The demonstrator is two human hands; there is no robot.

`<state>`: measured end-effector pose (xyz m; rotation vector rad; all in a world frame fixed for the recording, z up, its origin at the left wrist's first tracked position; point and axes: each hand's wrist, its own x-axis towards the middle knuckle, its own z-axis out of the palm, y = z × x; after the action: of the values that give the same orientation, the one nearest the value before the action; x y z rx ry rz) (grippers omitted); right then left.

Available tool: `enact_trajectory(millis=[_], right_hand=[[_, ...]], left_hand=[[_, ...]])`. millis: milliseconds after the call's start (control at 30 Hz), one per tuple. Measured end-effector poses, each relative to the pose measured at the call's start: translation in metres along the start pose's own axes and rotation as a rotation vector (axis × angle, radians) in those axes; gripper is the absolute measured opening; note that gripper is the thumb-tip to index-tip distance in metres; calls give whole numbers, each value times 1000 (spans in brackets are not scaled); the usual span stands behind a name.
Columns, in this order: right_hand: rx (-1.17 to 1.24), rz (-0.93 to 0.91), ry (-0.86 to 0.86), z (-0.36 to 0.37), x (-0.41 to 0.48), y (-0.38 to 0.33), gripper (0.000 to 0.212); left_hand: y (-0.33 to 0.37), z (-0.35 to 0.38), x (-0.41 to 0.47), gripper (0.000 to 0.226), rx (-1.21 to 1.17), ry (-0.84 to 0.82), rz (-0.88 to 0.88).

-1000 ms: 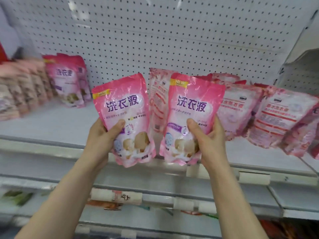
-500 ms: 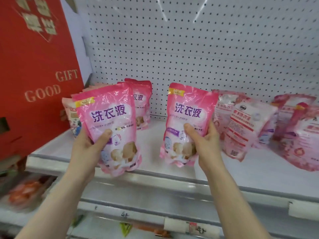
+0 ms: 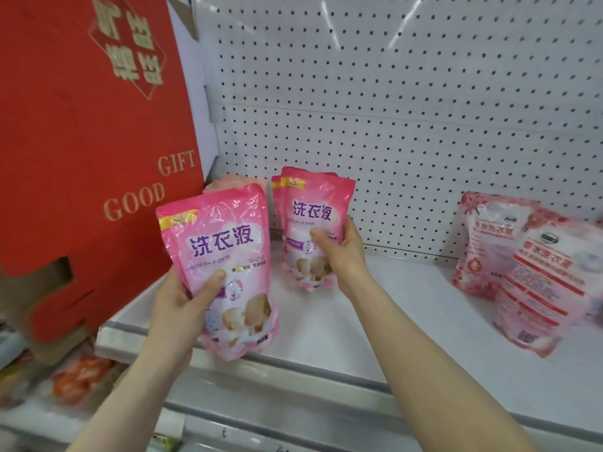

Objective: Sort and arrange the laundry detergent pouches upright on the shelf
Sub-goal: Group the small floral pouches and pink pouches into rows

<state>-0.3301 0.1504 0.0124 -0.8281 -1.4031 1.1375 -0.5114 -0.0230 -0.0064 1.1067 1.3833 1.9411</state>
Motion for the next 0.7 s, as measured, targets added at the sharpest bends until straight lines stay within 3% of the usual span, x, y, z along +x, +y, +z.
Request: enact_trajectory(millis=[100, 433, 600, 700], right_hand=[[13, 30, -43, 9, 9, 10, 45], [-62, -34, 77, -20, 36, -35, 7], [201, 84, 74, 7, 48, -42, 13], [182, 47, 60, 14, 50, -37, 12]], left_hand=[[-4, 1, 6, 32, 16, 2, -2], [-9, 15, 16, 31, 7, -27, -24], [-7, 20, 15, 30, -6, -33, -48], [-6, 19, 14, 29, 3, -37, -44]])
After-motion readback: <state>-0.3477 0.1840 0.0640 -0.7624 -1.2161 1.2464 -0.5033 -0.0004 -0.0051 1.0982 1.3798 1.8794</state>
